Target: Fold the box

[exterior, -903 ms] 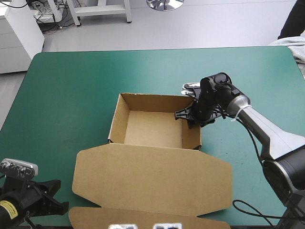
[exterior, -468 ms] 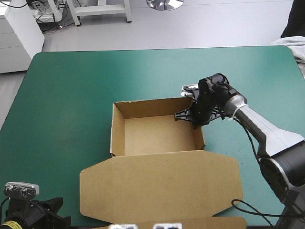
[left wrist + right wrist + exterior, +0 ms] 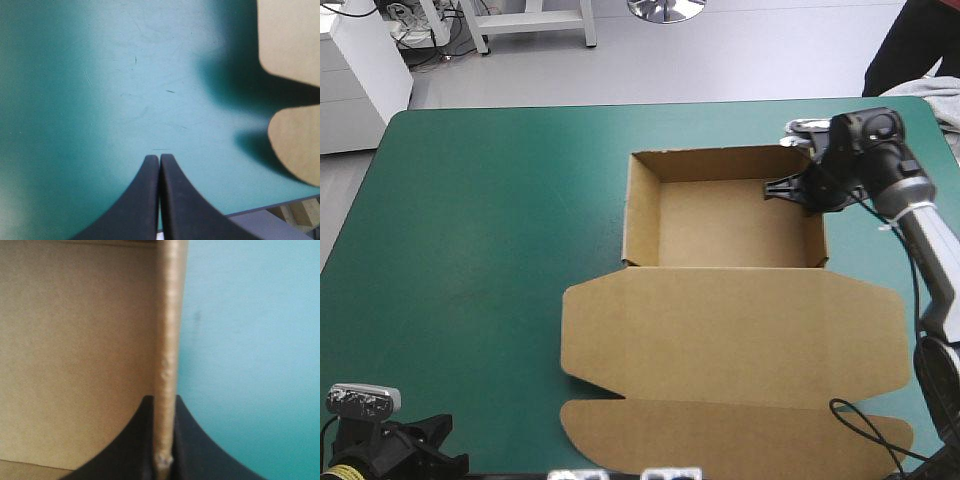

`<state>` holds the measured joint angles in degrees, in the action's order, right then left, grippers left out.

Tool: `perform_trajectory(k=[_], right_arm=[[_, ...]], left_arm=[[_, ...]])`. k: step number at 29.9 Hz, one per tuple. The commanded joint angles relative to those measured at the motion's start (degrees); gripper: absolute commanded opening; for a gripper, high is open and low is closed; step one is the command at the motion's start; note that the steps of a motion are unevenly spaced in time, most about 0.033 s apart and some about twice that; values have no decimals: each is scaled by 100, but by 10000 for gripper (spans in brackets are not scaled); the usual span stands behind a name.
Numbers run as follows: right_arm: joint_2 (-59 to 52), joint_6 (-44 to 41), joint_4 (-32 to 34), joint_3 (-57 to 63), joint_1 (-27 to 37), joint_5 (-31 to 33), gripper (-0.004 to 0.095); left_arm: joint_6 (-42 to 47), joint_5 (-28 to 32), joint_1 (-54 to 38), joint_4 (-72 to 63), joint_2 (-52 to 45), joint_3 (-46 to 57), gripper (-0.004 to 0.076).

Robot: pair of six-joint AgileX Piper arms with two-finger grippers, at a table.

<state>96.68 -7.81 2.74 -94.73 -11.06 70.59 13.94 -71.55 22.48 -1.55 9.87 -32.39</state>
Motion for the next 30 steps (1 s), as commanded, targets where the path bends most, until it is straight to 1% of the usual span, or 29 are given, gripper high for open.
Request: perform_trajectory(k=[1, 9, 11, 13, 16, 18, 20, 22, 27, 29, 30], right_arm=[[-522, 332, 89, -204, 791, 128, -13], [-598, 1066, 89, -204, 2969, 118, -13], [-515, 1066, -37, -204, 3492, 60, -13], [-374, 1066, -304, -204, 3899, 8, -13], [-105, 1270, -504, -204, 4247, 6, -13], [72, 1282, -389, -204, 4281, 16, -13], [267, 1476, -421, -204, 4281, 15, -1], [446, 1521, -509, -204, 4281, 15, 51], [734, 1521, -548, -204, 4281, 50, 318], [776, 1521, -560, -204, 4281, 25, 397], [776, 1521, -560, -204, 4281, -6, 421]], left_arm=[[39, -220, 28, -27, 80, -121, -10], [84, -220, 28, -27, 80, -121, -10], [84, -220, 28, -3, 80, -121, -10], [84, -220, 28, -3, 80, -121, -10], [84, -220, 28, 11, 80, -121, -10], [84, -220, 28, 12, 80, -121, -10], [84, -220, 28, 12, 80, -121, -10], [84, -220, 28, 12, 80, -121, -10], [84, -220, 28, 12, 80, -121, -10], [84, -220, 28, 12, 80, -121, -10], [84, -220, 28, 24, 80, -121, -10]])
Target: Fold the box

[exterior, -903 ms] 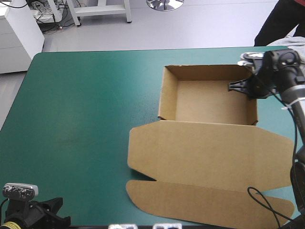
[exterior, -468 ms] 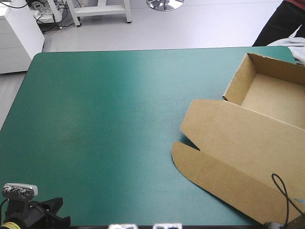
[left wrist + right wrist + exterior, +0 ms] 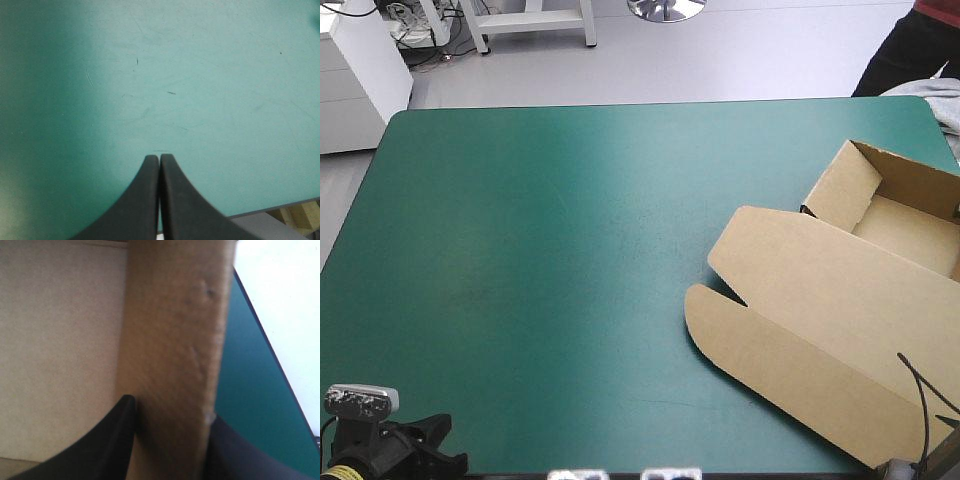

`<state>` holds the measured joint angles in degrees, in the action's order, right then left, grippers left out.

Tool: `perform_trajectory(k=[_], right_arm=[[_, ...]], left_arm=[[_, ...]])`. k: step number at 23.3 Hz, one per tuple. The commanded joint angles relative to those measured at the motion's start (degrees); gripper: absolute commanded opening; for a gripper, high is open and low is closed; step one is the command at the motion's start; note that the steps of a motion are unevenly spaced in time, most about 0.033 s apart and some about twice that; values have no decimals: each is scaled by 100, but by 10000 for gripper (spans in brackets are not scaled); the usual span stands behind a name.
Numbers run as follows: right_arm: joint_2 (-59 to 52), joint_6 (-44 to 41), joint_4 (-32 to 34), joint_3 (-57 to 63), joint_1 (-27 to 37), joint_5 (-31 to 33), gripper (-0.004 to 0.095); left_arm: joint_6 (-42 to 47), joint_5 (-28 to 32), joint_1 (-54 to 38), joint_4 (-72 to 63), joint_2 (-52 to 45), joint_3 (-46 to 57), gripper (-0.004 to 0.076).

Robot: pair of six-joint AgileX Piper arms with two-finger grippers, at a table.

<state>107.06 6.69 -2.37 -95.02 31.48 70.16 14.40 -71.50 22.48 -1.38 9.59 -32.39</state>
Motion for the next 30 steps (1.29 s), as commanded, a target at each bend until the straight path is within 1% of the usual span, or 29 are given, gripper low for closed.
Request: perform_trajectory(k=[1, 5, 7, 12, 14, 15, 16, 17, 18, 19, 20, 24, 25, 26, 27, 30], right_arm=[[-261, 72, -48, -186, 28, 12, 431], [-336, -56, -75, -559, 28, 170, 432], [-512, -242, -243, -696, 28, 170, 432], [-1208, -194, -565, -969, 28, 170, 428], [-1729, -168, -1020, -976, 28, 170, 428], [-2100, 25, -1579, -976, 28, 170, 428], [-2262, 96, -1882, -976, 28, 170, 427], [-2690, 232, -2412, -966, -30, 170, 427], [-2878, 358, -2545, -947, -81, 170, 427], [-3361, 601, -2695, -846, -315, 170, 418], [-3602, 648, -2695, -778, -445, 170, 407], [-5143, 837, -2324, 529, -1786, 170, 126], [-5519, 852, -2250, 967, -2021, 170, 57], [-5891, 874, -2136, 1481, -2216, 158, 13], [-6296, 981, -1976, 1929, -2367, 158, -14], [-7060, 1070, -1697, 3018, -2554, -100, -17]], left_arm=[[39, -224, 28, 19, 108, -121, -10], [39, -224, 28, 138, 108, -121, -10], [39, -224, 28, 138, 108, -121, -10], [39, -224, 28, 312, 108, -121, -10], [39, -224, 28, 302, 108, -121, -10], [39, -224, 28, 274, 108, -121, -10], [3, -224, 28, 274, 108, -121, -10], [-323, -206, 28, 399, 96, -75, -10], [-433, -176, 28, 499, 96, -59, -10], [-474, -141, 28, 551, 70, -5, -10], [-474, -127, 28, 534, 60, 5, -10], [-474, 83, 28, 448, 35, 19, -10], [-474, 135, 28, 414, 35, 33, -10], [-507, 177, 28, 409, 35, 32, -10], [-575, 221, 28, 409, 35, 32, -10], [-608, 375, 28, 409, 35, 59, -10]])
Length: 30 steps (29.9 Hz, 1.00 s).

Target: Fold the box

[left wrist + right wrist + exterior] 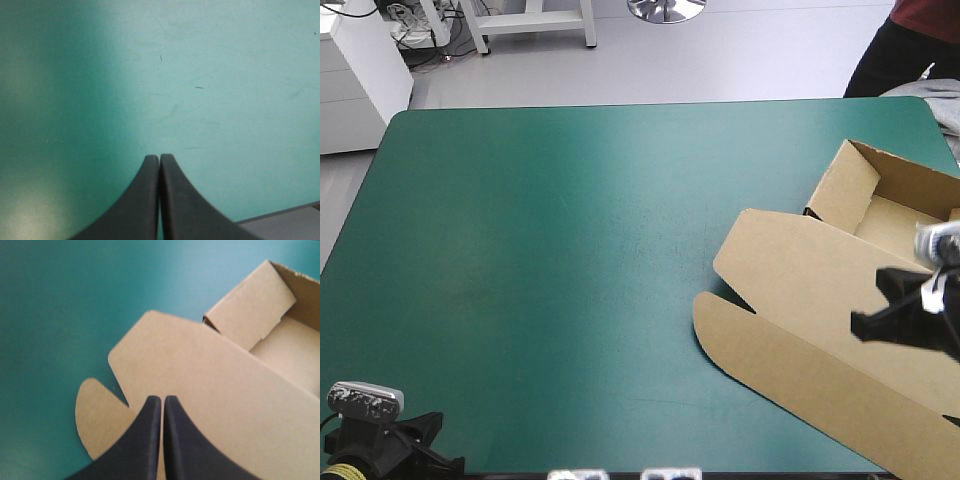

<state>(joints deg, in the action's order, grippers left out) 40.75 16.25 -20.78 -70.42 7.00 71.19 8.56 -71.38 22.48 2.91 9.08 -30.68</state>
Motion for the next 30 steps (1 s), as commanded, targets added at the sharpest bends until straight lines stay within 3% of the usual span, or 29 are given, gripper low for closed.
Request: perform_trajectory(k=[1, 6, 14, 22, 30], right_arm=[[-581, 114, 145, 808, -130, -246, -17], [-1256, 259, -6, 2203, -170, -365, -17], [-2057, 648, -117, 3718, -377, -792, -17], [-2319, 648, -76, 4151, -629, -935, -17], [-2319, 612, 410, 4151, -668, -946, -17]], left_arm=[[-24, 434, 28, -9, 86, -112, -10], [-113, 920, 28, 0, 86, -85, -10], [-756, 1011, 28, -32, 86, 36, -10], [-756, 1011, 28, -45, 86, 36, -10], [-644, 1011, -24, -24, 86, 36, -10]])
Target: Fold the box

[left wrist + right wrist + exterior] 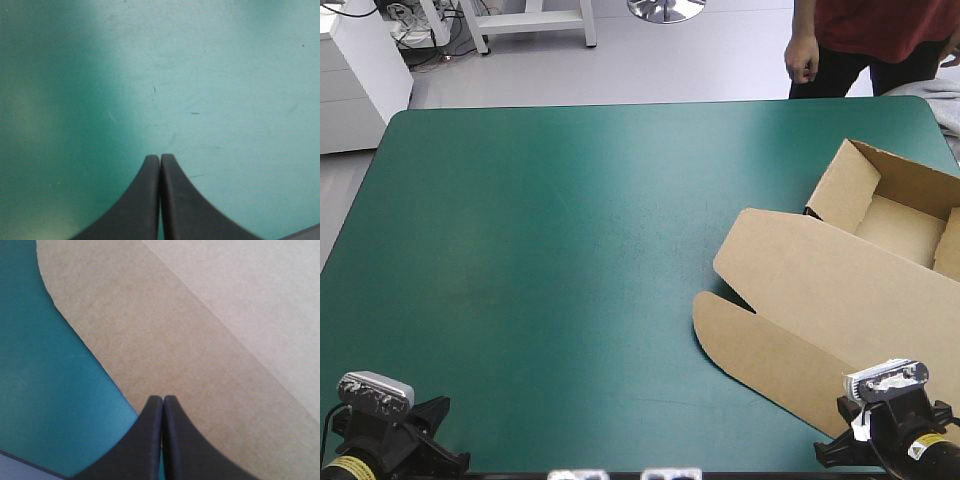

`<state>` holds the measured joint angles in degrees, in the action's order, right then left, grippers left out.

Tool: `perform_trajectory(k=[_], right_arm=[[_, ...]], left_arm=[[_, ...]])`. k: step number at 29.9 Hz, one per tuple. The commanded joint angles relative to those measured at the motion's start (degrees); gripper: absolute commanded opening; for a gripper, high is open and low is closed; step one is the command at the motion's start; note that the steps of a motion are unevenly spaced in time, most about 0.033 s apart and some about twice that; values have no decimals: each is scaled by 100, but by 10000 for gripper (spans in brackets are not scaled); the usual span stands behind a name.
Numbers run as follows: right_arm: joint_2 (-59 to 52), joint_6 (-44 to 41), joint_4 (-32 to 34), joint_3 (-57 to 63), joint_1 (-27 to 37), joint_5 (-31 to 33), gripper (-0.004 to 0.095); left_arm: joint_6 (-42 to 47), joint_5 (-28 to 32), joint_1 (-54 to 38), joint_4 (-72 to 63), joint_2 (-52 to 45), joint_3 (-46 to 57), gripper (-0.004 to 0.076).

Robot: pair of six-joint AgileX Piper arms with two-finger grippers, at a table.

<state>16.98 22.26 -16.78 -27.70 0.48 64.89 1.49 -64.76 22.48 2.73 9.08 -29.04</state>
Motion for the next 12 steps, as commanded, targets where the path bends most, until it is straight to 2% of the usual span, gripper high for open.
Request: perform_trajectory(k=[1, 12], right_arm=[[58, 11, 10, -120, -16, -331, -17], [58, 11, -2, -120, -16, -417, -17]], left_arm=[[63, 349, -85, 9, 86, -128, -10], [63, 349, -1727, 18, 86, -128, -10]])
